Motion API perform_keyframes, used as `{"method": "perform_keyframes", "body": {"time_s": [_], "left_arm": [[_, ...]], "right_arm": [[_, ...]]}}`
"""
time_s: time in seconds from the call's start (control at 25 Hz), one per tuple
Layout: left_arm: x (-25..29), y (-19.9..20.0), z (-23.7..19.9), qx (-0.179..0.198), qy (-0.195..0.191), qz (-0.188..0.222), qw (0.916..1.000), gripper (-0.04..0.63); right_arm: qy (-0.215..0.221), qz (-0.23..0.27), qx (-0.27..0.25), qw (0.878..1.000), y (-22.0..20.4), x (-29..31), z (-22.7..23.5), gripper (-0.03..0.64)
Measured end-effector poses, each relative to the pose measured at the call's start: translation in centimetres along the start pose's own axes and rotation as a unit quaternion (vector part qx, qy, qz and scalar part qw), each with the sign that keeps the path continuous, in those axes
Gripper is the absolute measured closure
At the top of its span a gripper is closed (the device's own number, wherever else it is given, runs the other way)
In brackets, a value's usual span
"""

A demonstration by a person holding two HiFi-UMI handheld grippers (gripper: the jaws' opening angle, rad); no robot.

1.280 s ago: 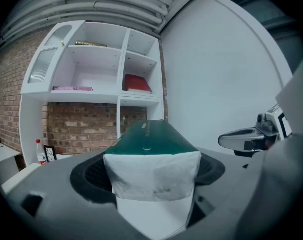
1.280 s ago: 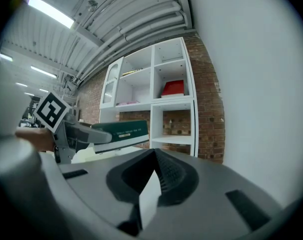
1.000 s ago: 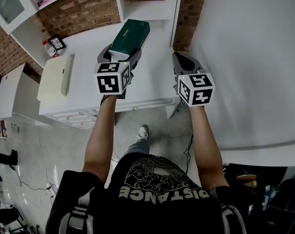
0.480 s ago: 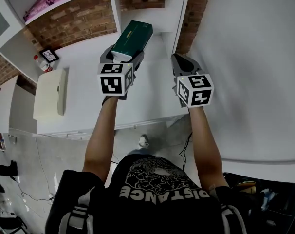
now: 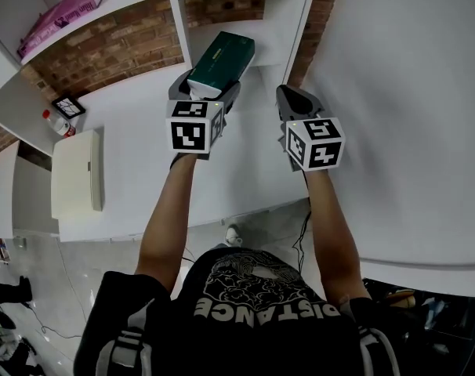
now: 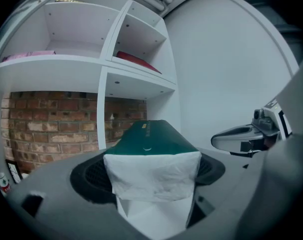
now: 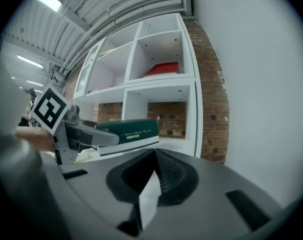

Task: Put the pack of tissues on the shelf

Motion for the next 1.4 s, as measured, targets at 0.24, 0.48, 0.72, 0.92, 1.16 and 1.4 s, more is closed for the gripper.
{"method": "perform_keyframes", "body": {"time_s": [0.24,0.48,0.72,0.92,1.16,1.4], "left_arm": [[2.1,0.5,-0.6,0.003,-0.016,0.005,0.9999,0.161],[3.9,0.8,0.0,0.013,-0.027,0.005,0.9995,0.161],[5.9,1.5,0.1,0.011,-0.013,0.005,0.9998,0.161],[8.0,1.9,0.4,0.02,0.005,0.001,0.9998,0.161],[10.1,2.5,0.0,0.027,0.032,-0.011,0.9991,0.16],[12.0,2.3,-0.2,0.009,0.034,-0.024,0.9991,0.16]], "right_arm": [[-0.008,0.001,-0.006,1.0,1.0,1.9,0.2,0.613],[-0.012,0.005,-0.007,1.0,1.0,2.7,1.1,0.614],[0.003,0.016,-0.003,1.0,1.0,3.3,2.8,0.614],[0.03,0.021,-0.007,0.999,1.2,4.3,4.3,0.614],[0.065,0.026,-0.013,0.997,1.7,5.8,5.7,0.614],[0.084,0.028,-0.012,0.996,1.7,6.9,6.3,0.614]]}}
Point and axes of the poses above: the fingertips, and each gripper's own axes: x forward along the fingers, z to its right, y out of its top, the point moved 4 cm from there along -x, backward along the fingers, and after that the axes turned 1 degree about -x, right-handed, at the moved point
